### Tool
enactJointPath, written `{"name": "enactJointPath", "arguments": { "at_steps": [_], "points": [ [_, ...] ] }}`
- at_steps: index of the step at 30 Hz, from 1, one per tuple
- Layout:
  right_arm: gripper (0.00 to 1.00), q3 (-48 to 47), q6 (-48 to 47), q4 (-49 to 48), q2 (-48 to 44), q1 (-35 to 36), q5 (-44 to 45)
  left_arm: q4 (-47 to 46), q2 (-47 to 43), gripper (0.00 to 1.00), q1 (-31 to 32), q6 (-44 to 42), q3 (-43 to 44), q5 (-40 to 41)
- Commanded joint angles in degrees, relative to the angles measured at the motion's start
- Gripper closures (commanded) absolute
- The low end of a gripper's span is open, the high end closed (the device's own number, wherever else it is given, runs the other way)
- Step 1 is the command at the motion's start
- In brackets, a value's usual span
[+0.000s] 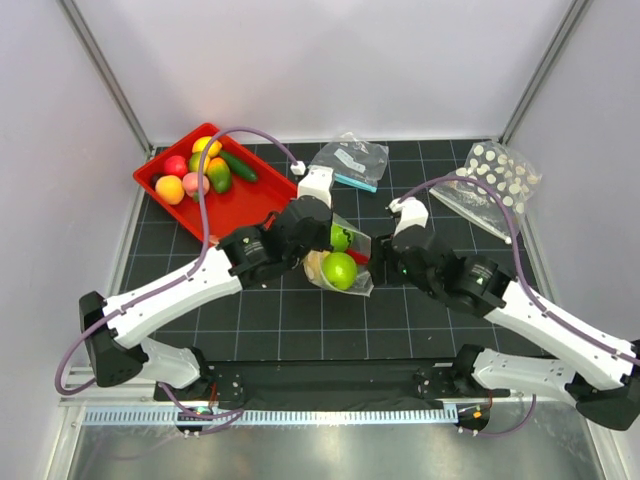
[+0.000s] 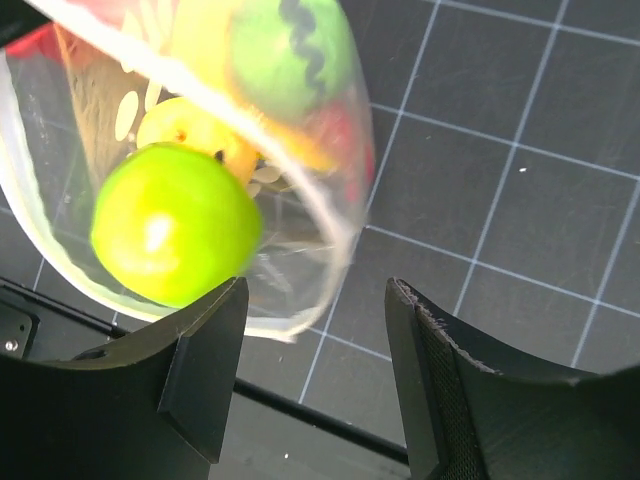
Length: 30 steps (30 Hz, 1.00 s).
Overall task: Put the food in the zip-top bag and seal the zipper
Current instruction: Adjust the zipper food storage bag at the center of the board.
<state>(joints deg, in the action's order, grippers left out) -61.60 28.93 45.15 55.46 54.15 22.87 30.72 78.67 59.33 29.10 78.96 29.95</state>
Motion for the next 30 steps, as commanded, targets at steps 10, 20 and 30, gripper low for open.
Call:
{"name": "enactJointPath", "arguments": {
  "at_steps": [10,20,30],
  "points": [
    [0.38,-2.5,-0.7,-2.7,5.7,0.1,-3.9,-2.1,-3.3,1.00,-8.7,3.9,-2.3,-6.4],
    [0.50,-1.9,0.4,-5.4,9.5,-0.1,1.5,-2.3,-4.7,1.00,-10.8,3.7,-4.4,-7.7],
    [0.52,0.0,0.7,-8.4,10.9,-3.2,-0.4,-2.2,-6.2,1.00,-11.3,3.2,-5.9,-6.5]
  ]
}}
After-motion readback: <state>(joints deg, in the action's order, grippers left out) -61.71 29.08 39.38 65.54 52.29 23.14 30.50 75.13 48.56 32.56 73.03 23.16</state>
